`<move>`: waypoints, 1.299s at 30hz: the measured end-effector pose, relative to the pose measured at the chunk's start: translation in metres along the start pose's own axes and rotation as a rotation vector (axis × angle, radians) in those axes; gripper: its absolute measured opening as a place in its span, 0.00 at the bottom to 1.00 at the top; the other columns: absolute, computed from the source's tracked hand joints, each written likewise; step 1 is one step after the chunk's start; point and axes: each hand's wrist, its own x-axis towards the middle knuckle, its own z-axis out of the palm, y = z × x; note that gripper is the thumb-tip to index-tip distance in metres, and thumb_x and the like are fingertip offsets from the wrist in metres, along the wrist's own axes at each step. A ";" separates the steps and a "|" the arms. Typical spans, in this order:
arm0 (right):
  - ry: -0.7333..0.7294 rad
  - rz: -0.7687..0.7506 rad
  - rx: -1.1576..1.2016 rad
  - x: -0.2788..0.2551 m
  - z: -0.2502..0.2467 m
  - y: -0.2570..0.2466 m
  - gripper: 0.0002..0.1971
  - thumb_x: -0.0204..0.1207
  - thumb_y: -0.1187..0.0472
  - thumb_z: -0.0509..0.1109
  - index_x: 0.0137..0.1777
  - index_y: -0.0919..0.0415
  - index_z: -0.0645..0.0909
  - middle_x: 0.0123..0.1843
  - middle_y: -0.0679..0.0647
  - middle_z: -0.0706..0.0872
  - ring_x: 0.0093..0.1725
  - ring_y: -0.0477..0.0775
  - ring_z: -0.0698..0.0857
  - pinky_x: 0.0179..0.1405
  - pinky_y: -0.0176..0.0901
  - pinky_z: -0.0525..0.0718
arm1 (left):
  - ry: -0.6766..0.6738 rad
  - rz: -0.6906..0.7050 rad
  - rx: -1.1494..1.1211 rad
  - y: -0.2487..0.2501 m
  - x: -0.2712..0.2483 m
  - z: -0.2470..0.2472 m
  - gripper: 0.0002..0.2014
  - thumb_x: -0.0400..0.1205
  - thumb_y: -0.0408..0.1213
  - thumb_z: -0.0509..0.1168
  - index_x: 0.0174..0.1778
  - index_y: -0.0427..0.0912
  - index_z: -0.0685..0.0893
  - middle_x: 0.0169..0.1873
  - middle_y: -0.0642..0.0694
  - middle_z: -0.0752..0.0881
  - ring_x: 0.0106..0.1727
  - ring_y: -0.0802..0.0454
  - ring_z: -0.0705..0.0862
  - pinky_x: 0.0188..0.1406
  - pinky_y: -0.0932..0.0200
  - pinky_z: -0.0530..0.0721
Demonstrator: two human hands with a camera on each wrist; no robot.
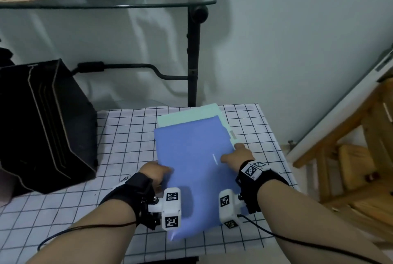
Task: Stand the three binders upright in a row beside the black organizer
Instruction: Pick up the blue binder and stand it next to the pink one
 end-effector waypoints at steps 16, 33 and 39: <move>-0.161 -0.479 0.319 -0.052 0.038 -0.133 0.09 0.75 0.68 0.62 0.41 0.56 0.81 0.40 0.60 0.85 0.38 0.58 0.83 0.40 0.47 0.83 | 0.059 0.209 -0.179 -0.002 -0.072 -0.163 0.11 0.77 0.20 0.62 0.51 0.36 0.83 0.26 0.49 0.91 0.26 0.52 0.88 0.22 0.63 0.84; -0.388 -0.884 0.149 -0.182 0.169 -0.306 0.35 0.70 0.50 0.72 0.77 0.55 0.66 0.61 0.51 0.76 0.58 0.55 0.81 0.64 0.46 0.78 | 0.557 0.473 -0.498 -0.034 -0.178 -0.309 0.10 0.79 0.23 0.62 0.54 0.35 0.79 0.41 0.42 0.85 0.34 0.44 0.82 0.17 0.65 0.84; -0.541 -0.897 0.025 -0.207 0.220 -0.311 0.42 0.69 0.52 0.74 0.82 0.53 0.59 0.75 0.51 0.72 0.74 0.55 0.75 0.72 0.49 0.76 | 0.727 0.551 -0.557 -0.037 -0.183 -0.340 0.11 0.79 0.23 0.61 0.57 0.34 0.79 0.40 0.43 0.84 0.34 0.45 0.81 0.16 0.68 0.82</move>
